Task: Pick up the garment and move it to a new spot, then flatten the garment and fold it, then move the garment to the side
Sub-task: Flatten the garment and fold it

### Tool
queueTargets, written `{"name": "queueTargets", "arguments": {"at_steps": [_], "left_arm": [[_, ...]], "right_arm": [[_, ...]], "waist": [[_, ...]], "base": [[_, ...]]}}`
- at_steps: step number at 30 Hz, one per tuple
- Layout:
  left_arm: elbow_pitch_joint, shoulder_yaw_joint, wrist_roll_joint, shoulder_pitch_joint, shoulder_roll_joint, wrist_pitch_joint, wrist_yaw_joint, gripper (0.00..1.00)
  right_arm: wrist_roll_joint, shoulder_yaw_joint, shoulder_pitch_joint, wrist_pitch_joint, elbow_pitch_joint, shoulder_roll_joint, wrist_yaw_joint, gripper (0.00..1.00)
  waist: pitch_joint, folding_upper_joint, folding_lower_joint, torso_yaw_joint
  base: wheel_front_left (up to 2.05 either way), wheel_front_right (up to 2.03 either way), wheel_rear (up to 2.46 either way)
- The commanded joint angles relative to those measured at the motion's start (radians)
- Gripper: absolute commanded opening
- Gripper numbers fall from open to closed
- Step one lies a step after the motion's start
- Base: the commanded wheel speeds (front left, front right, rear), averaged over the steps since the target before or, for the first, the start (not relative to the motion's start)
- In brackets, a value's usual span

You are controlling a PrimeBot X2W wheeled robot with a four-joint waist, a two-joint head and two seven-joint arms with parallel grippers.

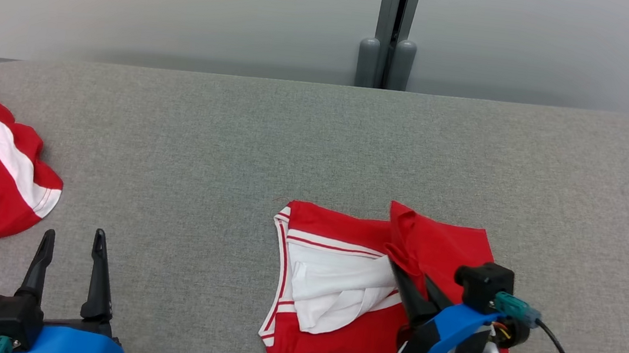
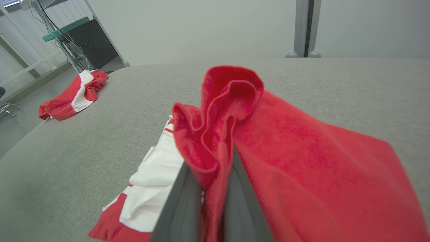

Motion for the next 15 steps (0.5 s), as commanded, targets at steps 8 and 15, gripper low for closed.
{"name": "queueTargets", "arguments": {"at_steps": [8,15], "left_arm": [[0.009,-0.021,-0.013,-0.034,0.004,-0.003,-0.002,1.0],[0.02,-0.038,-0.018,-0.057,0.004,-0.003,-0.002,1.0]], "right_arm": [[0.054,0.12,-0.09,-0.037,0.088,0.033,0.0,0.0],[0.163,0.239,-0.164,-0.083,0.145,0.032,0.0,0.0]], "waist": [[0.021,0.0,0.0,0.031],[0.042,0.0,0.0,0.053]], "base": [[0.0,0.0,0.0],[0.0,0.0,0.0]]}}
